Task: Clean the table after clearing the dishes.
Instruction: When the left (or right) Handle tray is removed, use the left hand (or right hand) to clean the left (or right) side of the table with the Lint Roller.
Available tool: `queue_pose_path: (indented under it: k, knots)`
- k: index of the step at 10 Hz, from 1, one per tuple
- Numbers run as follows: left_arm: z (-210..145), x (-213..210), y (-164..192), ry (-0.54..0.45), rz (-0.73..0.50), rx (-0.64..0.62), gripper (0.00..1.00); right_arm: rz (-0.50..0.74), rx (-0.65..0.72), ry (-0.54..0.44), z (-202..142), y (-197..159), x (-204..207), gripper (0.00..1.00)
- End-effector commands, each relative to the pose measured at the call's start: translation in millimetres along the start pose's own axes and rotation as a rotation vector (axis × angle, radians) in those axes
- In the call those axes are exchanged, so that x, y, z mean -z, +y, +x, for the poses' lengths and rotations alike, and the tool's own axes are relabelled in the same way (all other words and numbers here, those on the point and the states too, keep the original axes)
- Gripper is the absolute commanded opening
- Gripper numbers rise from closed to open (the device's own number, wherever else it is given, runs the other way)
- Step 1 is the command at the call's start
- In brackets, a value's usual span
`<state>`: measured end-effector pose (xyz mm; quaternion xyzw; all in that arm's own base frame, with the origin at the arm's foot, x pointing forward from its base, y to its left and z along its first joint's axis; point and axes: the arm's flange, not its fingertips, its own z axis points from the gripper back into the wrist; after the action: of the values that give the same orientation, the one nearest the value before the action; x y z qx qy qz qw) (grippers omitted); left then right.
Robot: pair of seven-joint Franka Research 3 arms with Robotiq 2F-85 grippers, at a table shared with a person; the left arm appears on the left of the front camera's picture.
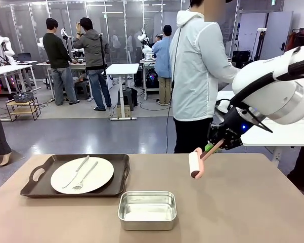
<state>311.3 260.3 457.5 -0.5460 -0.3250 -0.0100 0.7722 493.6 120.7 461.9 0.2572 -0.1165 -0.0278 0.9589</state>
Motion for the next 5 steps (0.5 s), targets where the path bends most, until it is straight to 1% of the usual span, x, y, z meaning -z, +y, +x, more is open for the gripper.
queue_pose_path:
  k: [1,3,5]
  knots:
    - [0.2,-2.8,-1.7,-0.008,-0.006,0.006,1.0,0.058,-0.021,0.001,0.0,-2.4,20.1,0.2]
    - [0.2,-2.8,-1.7,-0.008,-0.006,0.006,1.0,0.089,-0.011,0.031,-3.2,-12.8,42.8,0.2]
    - [0.2,-2.8,-1.7,-0.008,-0.006,0.006,1.0,0.103,-0.039,0.008,-7.3,-18.2,57.8,0.2]
